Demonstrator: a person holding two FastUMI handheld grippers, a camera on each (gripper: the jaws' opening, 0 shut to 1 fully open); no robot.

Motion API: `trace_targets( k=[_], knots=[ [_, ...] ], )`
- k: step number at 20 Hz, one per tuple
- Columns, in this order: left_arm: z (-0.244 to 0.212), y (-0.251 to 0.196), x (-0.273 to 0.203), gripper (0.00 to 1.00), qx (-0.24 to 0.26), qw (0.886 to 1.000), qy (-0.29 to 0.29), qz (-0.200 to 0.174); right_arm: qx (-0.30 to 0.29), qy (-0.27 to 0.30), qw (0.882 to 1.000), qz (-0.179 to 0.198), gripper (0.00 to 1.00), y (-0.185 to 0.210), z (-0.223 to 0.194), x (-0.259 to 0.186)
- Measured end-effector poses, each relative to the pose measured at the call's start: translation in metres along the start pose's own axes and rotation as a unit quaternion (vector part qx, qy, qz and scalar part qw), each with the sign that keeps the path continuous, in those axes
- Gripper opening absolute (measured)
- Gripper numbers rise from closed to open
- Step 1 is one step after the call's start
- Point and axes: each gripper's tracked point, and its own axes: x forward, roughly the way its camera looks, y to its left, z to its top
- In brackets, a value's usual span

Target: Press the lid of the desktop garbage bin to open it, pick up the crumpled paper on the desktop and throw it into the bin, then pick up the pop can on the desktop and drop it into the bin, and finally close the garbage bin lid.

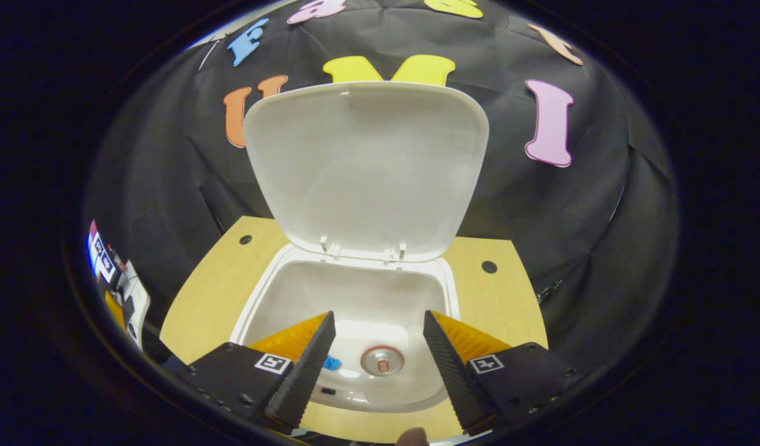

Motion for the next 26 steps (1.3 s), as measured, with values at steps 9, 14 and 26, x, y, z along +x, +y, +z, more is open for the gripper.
trace_targets(
  k=[9,14,26],
  knots=[
    [-0.003,-0.014,0.002,0.98,-0.004,1.0,0.003,-0.017,0.029,-0.09,0.995,-0.026,0.95,-0.02,0.035,-0.039],
    [-0.003,-0.021,0.004,0.98,-0.006,1.0,0.002,-0.023,0.03,-0.131,0.991,-0.022,0.95,-0.013,0.056,-0.068],
    [0.02,-0.002,0.006,0.98,-0.023,1.0,-0.018,-0.011,0.0,-0.255,0.967,-0.005,0.94,0.007,0.161,-0.139]
  ],
)
